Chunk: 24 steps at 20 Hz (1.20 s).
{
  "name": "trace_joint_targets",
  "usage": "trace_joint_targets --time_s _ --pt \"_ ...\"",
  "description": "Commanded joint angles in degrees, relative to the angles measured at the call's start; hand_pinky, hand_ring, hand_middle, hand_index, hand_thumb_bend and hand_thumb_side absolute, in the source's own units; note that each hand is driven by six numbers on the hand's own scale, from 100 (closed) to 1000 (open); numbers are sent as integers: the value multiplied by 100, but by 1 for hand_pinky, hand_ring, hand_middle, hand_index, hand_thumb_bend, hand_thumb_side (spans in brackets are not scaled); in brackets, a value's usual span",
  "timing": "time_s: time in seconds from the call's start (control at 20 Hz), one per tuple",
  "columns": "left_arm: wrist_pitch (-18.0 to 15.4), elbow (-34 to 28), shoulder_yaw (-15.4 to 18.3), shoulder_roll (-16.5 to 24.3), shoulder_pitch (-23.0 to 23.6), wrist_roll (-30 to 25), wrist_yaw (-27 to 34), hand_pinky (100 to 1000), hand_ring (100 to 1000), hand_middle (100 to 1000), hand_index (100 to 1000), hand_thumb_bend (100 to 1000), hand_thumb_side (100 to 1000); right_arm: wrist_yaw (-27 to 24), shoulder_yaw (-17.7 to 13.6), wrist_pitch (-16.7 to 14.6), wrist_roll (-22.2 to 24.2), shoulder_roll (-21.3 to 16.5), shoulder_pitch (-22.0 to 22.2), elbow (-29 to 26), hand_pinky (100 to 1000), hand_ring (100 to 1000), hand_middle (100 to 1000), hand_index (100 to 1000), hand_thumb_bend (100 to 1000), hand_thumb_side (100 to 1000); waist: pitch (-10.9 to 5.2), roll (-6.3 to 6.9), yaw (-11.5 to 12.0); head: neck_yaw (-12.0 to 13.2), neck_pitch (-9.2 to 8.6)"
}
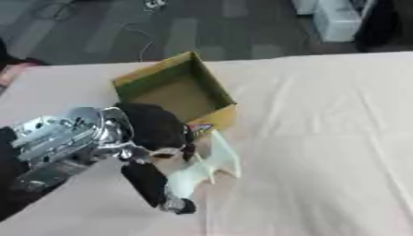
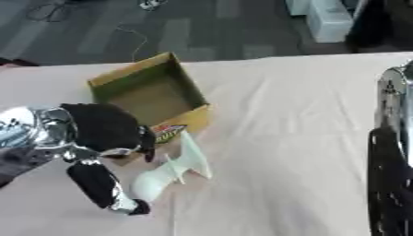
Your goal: Pick up objects on the table and place them in the box.
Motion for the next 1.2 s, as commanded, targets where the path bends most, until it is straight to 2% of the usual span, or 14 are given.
trace_joint_targets --time_s 0.05,0.3,0.5,0.65,1.2 --pt "61 -33 -32 158 -16 11 -139 332 644 743 788 485 964 -14 12 -9 18 -49 -97 -75 683 581 585 713 100 907 -43 -1 -11 92 -2" --pt "170 -33 -151 141 9 11 -286 355 655 748 788 486 964 -27 17 -9 29 -38 -111 -75 683 581 585 713 100 907 -29 0 -32 137 -2" --pt "230 -33 -155 84 -43 11 -317 521 741 789 804 486 962 -27 18 -15 26 -31 -118 -75 683 581 584 713 100 908 -28 2 -38 139 -2" --pt "311 -33 -94 42 -68 11 -349 585 784 821 827 485 961 -20 16 -17 19 -27 -119 -75 683 581 583 713 100 909 -31 2 -37 131 -2" --pt "767 -33 10 -26 -21 11 -571 592 787 835 846 476 964 -12 21 -27 6 -21 -122 -75 683 580 583 713 100 909 -27 -8 -45 113 -2"
